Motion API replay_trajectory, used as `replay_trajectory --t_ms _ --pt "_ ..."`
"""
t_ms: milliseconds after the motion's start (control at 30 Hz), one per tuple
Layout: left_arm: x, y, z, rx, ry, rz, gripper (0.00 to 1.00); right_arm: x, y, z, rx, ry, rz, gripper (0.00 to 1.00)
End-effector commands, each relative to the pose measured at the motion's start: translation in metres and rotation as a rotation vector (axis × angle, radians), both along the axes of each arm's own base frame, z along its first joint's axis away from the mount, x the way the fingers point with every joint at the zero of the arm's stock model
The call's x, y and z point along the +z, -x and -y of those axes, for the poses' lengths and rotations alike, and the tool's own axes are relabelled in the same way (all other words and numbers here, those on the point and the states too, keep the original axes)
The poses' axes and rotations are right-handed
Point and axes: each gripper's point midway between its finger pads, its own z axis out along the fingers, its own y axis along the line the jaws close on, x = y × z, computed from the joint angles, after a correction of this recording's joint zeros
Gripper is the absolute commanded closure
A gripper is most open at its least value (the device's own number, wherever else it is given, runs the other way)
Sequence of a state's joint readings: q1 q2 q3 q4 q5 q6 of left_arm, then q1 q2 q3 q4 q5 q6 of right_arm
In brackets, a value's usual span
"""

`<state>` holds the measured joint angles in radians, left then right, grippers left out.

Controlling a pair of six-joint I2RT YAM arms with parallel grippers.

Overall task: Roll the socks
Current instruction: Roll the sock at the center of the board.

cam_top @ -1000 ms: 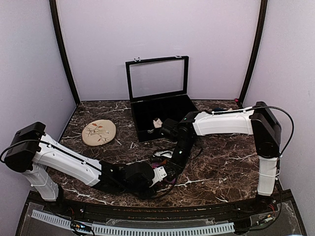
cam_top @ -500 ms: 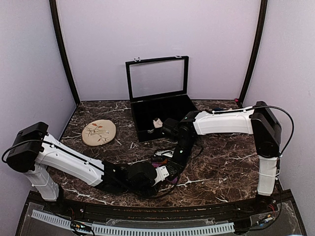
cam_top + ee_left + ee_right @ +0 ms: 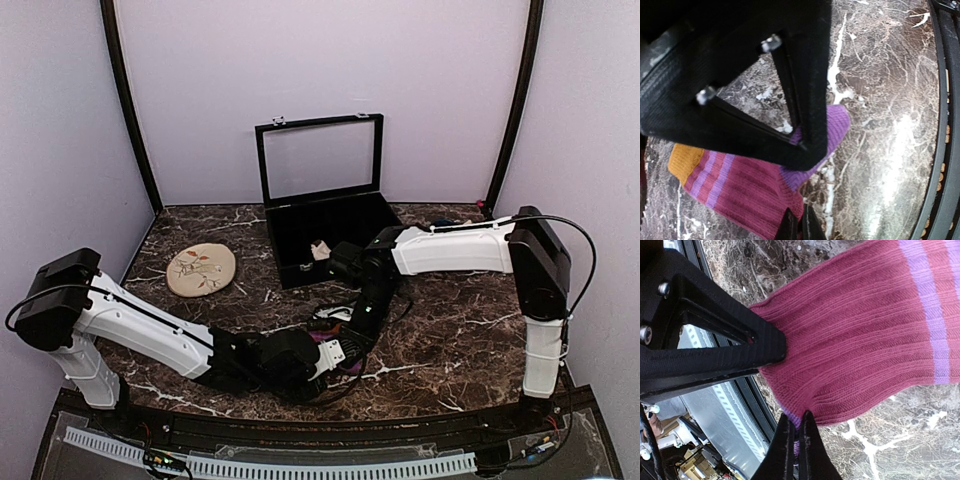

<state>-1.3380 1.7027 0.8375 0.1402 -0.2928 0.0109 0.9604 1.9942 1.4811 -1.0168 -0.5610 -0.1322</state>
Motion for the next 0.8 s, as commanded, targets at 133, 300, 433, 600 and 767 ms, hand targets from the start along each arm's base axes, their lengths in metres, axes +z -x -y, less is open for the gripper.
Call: replay_trajectory --t_ms 133,300,433,600,767 --pt "-0.014 0.002 -0.013 0.029 -0.031 -0.17 1.0 0.012 0.002 -0.013 -0.013 -0.064 0.018 0.77" --pt "-0.016 0.008 -0.015 0.019 -0.023 -0.284 1.0 0.016 -0.003 -0.012 -0.046 -0.104 0.047 0.63" --pt "-0.02 0.011 -0.016 0.02 -0.027 -0.349 1.0 0.018 -0.005 -0.011 -0.065 -0.134 0.059 0.6" --pt "-0.021 0.012 -0.014 0.022 -0.026 -0.427 1.0 0.023 -0.011 -0.012 -0.101 -0.181 0.092 0.57" --pt "-0.026 0.013 -0.013 0.02 -0.035 -0.523 1.0 0.027 -0.027 -0.008 -0.171 -0.216 0.134 0.55"
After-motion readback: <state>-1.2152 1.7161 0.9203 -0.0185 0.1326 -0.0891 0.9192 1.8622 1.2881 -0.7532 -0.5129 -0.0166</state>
